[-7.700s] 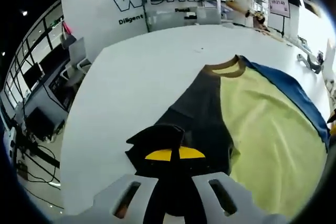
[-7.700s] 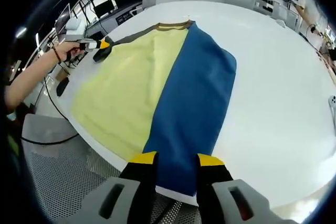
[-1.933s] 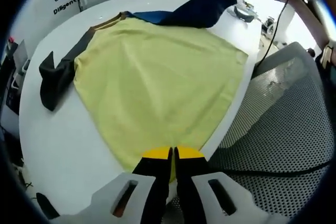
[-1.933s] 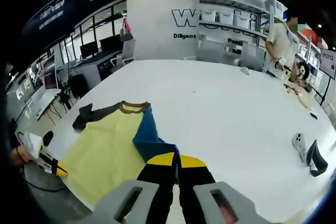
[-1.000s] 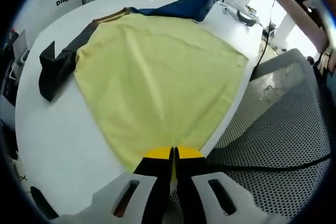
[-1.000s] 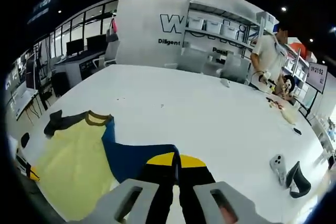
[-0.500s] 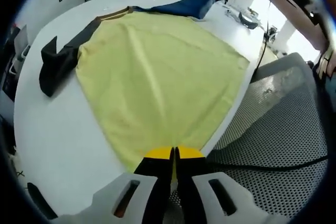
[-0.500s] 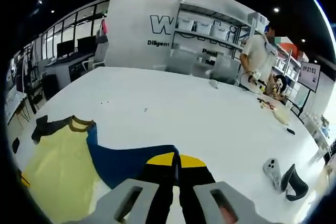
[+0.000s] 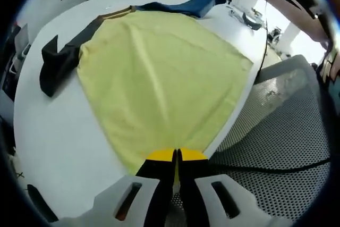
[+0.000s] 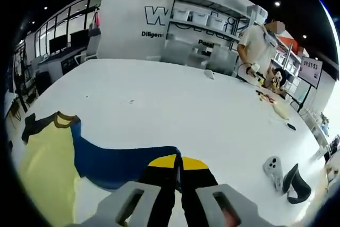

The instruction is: Fold the garment on the visible template until the final outline fits inside the template.

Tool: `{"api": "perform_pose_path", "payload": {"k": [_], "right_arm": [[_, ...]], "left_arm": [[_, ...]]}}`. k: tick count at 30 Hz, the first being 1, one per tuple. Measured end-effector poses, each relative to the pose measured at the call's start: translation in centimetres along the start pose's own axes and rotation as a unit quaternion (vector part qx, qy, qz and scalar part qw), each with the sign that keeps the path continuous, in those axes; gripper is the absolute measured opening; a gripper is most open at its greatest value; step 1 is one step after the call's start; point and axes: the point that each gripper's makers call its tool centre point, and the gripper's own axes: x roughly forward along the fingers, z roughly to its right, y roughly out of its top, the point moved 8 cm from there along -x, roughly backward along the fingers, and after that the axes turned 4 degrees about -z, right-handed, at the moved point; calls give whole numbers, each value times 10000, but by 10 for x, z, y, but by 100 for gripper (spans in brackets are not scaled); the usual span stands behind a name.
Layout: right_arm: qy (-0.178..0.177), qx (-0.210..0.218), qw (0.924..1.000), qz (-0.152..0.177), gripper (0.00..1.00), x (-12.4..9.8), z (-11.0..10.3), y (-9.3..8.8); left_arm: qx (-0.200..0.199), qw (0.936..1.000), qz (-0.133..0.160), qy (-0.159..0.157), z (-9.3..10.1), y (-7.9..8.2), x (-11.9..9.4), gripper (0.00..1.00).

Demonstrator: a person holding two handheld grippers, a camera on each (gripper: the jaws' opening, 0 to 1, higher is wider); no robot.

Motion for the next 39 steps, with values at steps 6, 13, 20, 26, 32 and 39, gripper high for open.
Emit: {"api": "perform_pose_path", "payload": {"k": [6,13,20,26,32,39], "right_arm": [[79,-56,9992,-397,0,20,5,-19],[60,-244,9966,-783,0,40,12,-34],[200,-341,9947,-952,0,58,19,-46],[132,-560,9915,-1168,0,66,27,-59],[167,-458,9906,-1278,0,70,29,-73],[129,-653,9906,-1191,0,80,33,-75]], "left_arm": [[78,9998,-103,122,2,2,0,2],[7,9996,-74,268,1,0,-2,2],[-45,9992,-97,372,-1,-2,-4,2],[-102,9992,-148,369,-1,0,-4,2],[-85,9990,-219,390,0,0,-4,2],[-144,9988,-237,397,0,0,-3,2]]}}
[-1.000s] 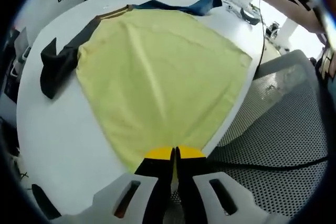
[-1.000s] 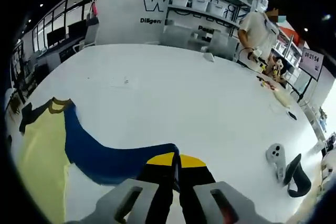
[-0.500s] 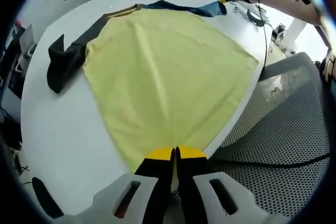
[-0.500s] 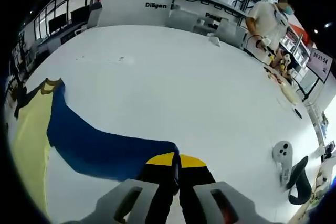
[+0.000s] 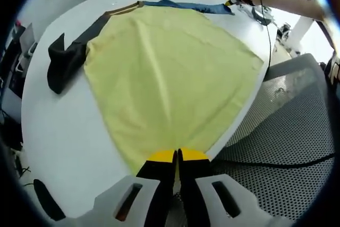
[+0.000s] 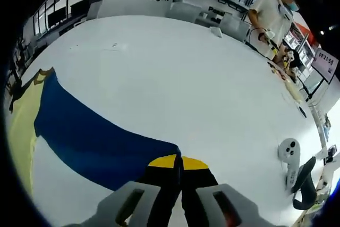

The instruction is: Fold the garment on the visible template until the final outline fits inside the template.

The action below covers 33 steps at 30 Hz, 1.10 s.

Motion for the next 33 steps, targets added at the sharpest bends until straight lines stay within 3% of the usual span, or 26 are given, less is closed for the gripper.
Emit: {"api": "perform_pose_path", "payload": {"k": [15,19,22,24,27,33], "right_arm": [[65,195,9998,-51,0,10,6,-11],[80,0,10000,-50,0,12,7,-12],[30,-24,10000,70,0,11,10,-12],[-51,-34,9997,239,0,8,15,-12],[144,24,9988,478,0,3,16,-14],[396,-21,9967,712,7,2,13,-18]], "left_arm": [[-12,10000,-46,30,1,0,1,2],[12,9999,-113,121,3,2,0,2],[-29,9998,-110,171,4,1,0,2],[266,9990,-151,321,6,3,-2,3],[566,9972,94,473,14,12,-6,1],[615,9942,848,242,30,33,-11,5]]}}
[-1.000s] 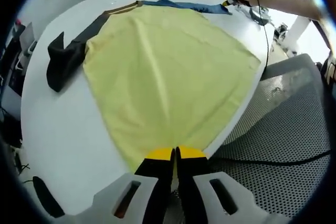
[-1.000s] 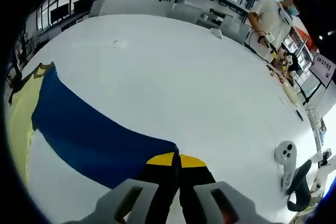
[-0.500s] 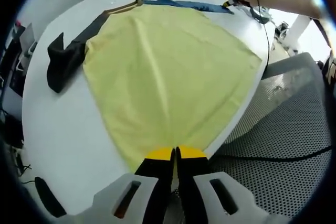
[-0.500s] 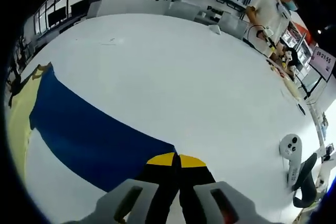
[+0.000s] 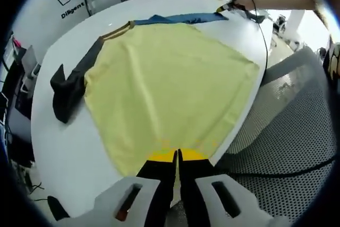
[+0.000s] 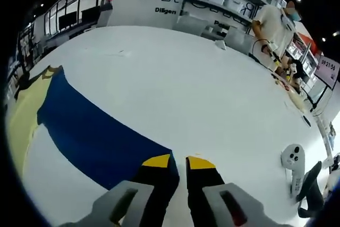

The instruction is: Fold the garment on the visible template until the final outline fits inside the template.

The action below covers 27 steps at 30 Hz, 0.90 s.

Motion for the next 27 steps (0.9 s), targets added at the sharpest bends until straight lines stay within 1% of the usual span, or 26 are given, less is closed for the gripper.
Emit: {"api": "perform_pose_path", "payload": {"k": [2,3,5,6,7,8,9,10,11,13,16,18,20,21,24,27], "right_arm": [[14,29,10000,31,12,-2,-1,-2],[80,66,9999,82,14,-1,-2,-3],[294,153,9994,69,18,2,-4,-7],[316,171,9993,72,19,2,-5,-7],[462,230,9985,208,20,2,-7,-7],[475,238,9983,221,20,1,-8,-8],[440,216,9986,182,20,2,-7,-9],[329,140,9993,100,20,2,-5,-11],[340,156,9992,118,20,3,-5,-11],[367,321,9988,86,17,6,-4,-12],[360,463,9982,159,5,6,-5,-11],[256,607,9977,154,0,6,-3,-10],[237,619,9976,193,0,5,-1,-10],[250,739,9966,258,0,5,0,-9],[352,1485,9877,335,0,4,-1,-10],[215,1396,9894,345,0,0,2,-9]], "left_arm": [[88,9999,93,-48,4,3,1,9],[117,9998,126,-57,7,5,3,9],[209,9995,195,-103,12,7,6,9],[224,9994,228,-122,14,8,7,10],[233,9992,320,-109,16,11,8,10],[237,9990,371,-111,17,12,8,11],[260,9983,499,-124,19,15,9,12],[280,9979,559,-138,21,16,10,13],[304,9974,633,-167,24,18,10,14],[391,9965,714,-190,28,20,12,14],[473,9953,826,-187,32,23,13,17],[433,9949,891,-204,32,25,14,19],[401,9946,933,-199,33,26,14,21],[375,9945,966,-175,33,26,14,22],[218,9945,1020,-101,31,26,14,30],[251,9937,1080,-141,31,27,14,38]]}}
